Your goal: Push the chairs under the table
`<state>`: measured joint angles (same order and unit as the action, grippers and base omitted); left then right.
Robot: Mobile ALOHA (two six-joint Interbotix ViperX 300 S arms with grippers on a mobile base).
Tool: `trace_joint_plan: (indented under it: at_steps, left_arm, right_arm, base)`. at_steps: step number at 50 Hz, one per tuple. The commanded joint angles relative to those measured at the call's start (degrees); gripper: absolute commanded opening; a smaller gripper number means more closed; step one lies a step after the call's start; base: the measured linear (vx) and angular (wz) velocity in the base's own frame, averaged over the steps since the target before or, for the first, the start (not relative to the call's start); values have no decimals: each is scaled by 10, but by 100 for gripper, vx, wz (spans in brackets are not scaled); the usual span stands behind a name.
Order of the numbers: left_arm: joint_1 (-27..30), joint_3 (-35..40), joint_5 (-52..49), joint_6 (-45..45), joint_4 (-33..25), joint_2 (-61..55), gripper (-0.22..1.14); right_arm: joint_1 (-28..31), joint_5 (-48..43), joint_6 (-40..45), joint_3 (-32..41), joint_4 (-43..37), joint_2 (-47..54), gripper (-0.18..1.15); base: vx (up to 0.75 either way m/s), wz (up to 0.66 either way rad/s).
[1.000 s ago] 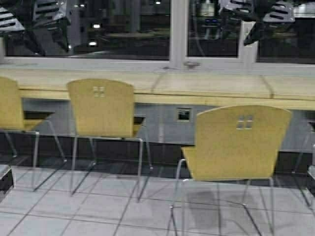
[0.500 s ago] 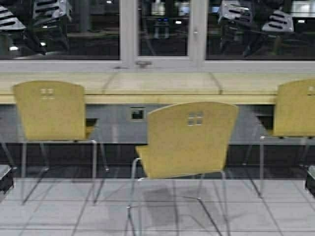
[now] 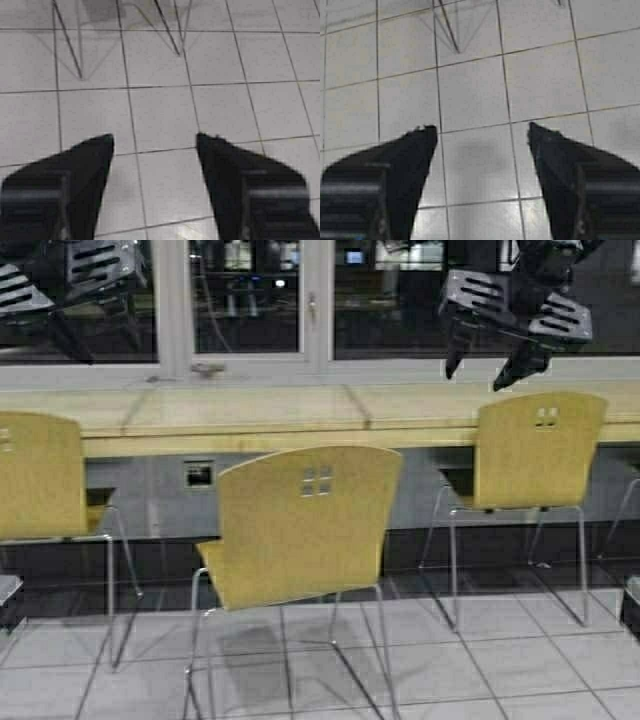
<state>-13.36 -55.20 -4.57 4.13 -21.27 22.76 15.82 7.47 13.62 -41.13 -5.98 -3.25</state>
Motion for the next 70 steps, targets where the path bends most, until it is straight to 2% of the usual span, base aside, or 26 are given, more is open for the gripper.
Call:
trace_joint_plan:
  at_steps: [1,9,20,31,42,48,57,70]
  left_arm:
    - [-1,4,-7,-16,-2,-1,88]
    - [-1,-3,0,-80,-36,-23,88]
    - [-2,4,10,-184,-144,-119,88]
    - [-33,33,41,-196,-195,-208,88]
    - [-76,81,46,-213,-319,-261,88]
    - [-83,94,56,-215,-389,-277,88]
    - [-87,99,94,-216,-463,-282,88]
    - [-87,123,135,-217,-512,-307,88]
  right_arm:
    - [0,-2,11,8,-1,-1,91]
    - [0,-7,48,5,-12,14,91]
    - [0,-29,127,12,-91,62,91]
    - [-1,-35,141,35,-138,89,91]
    - [-2,-40,152,63,-174,102,91]
    - [-2,-41,156,68,-207,104,91]
    - [0,-40,157,83,-231,108,91]
    - [11,-40,156,124,-249,143,91]
  base:
    - [7,-17]
    - [10,-16]
    - [14,-9]
    - [20,-3]
    - [24,2]
    - [24,8]
    - [24,10]
    - [25,2]
